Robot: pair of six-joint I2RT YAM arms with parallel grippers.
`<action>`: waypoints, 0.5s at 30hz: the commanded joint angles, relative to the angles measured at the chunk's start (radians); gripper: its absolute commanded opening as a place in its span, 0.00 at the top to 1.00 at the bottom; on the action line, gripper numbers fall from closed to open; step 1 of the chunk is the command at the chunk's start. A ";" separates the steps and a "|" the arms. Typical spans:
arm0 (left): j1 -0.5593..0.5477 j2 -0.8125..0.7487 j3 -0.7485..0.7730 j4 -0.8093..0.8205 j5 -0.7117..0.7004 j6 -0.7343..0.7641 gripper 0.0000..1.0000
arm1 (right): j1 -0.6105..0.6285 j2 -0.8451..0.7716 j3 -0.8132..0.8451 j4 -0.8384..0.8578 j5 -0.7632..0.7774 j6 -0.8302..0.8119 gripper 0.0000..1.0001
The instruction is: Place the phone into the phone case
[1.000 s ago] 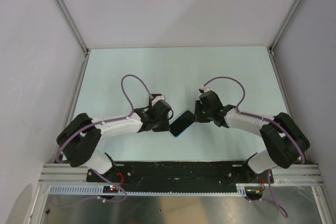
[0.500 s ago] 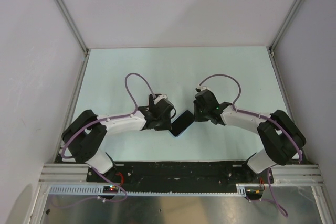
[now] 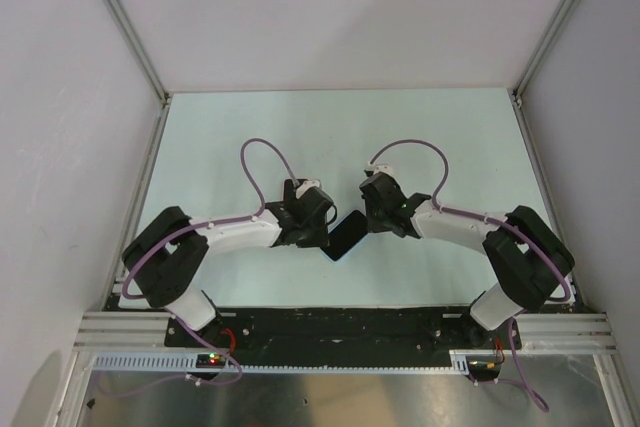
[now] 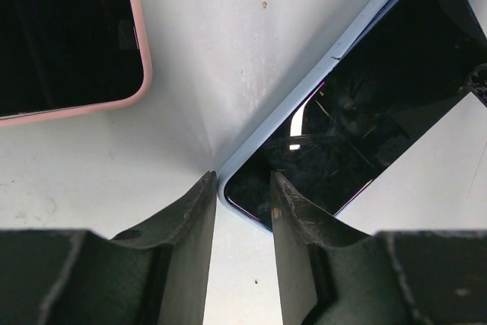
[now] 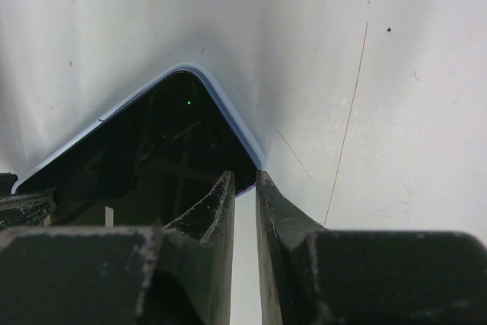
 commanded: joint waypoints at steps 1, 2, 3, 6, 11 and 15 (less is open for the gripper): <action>-0.003 0.022 0.009 0.001 -0.016 0.026 0.61 | 0.064 0.103 -0.018 0.041 -0.079 0.025 0.89; -0.003 0.023 0.008 0.002 -0.015 0.026 0.61 | 0.069 0.103 -0.018 0.037 -0.073 0.022 0.89; -0.003 0.022 0.008 0.003 -0.014 0.026 0.61 | 0.072 0.102 -0.016 0.035 -0.068 0.018 0.88; -0.003 0.012 0.010 0.003 -0.010 0.029 0.61 | 0.052 0.079 -0.006 0.026 -0.063 -0.004 0.84; -0.004 -0.034 0.012 0.000 0.001 0.042 0.61 | -0.007 0.055 0.044 0.030 -0.120 -0.062 0.79; -0.004 -0.093 -0.007 -0.001 0.012 0.043 0.60 | -0.030 0.064 0.065 0.026 -0.165 -0.097 0.78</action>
